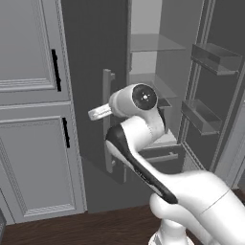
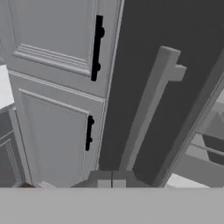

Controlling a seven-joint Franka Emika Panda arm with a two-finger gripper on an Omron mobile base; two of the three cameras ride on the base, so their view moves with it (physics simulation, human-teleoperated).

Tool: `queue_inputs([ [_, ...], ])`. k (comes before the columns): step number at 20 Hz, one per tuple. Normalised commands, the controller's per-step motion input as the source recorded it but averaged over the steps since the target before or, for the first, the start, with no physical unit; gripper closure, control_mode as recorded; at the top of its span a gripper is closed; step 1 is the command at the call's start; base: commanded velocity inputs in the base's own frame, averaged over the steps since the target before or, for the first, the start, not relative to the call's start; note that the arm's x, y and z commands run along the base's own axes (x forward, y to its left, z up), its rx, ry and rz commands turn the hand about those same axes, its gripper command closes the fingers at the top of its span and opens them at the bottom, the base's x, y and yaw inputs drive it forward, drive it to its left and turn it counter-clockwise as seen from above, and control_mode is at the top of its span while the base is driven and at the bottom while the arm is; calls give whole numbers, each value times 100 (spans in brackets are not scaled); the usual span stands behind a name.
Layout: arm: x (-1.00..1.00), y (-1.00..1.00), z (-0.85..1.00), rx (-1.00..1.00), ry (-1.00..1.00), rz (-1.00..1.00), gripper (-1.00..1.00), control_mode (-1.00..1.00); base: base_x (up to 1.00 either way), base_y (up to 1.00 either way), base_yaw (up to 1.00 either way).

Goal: Grab a lemon wedge from the fridge and one ice cube from the ice bowl, and put them in the glass of lemonade.

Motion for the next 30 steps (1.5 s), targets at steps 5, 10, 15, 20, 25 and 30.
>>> queue_inputs([
  [5, 24, -100, 39, 16, 25, 0, 100, -100, 0, 0, 0],
  [10, 45, -93, -9, 29, 1, 2, 100, -100, 0, 0, 0],
  [15, 46, -47, -14, 25, 0, 5, 100, -100, 0, 0, 0],
  [20, 67, -23, -9, 21, 0, 4, -100, -100, 0, 0, 0],
  [25, 77, -9, -19, 18, 3, 19, -100, -100, 0, 0, 0],
  [30, 46, -2, -40, 14, 2, 38, -100, -100, 0, 0, 0],
])
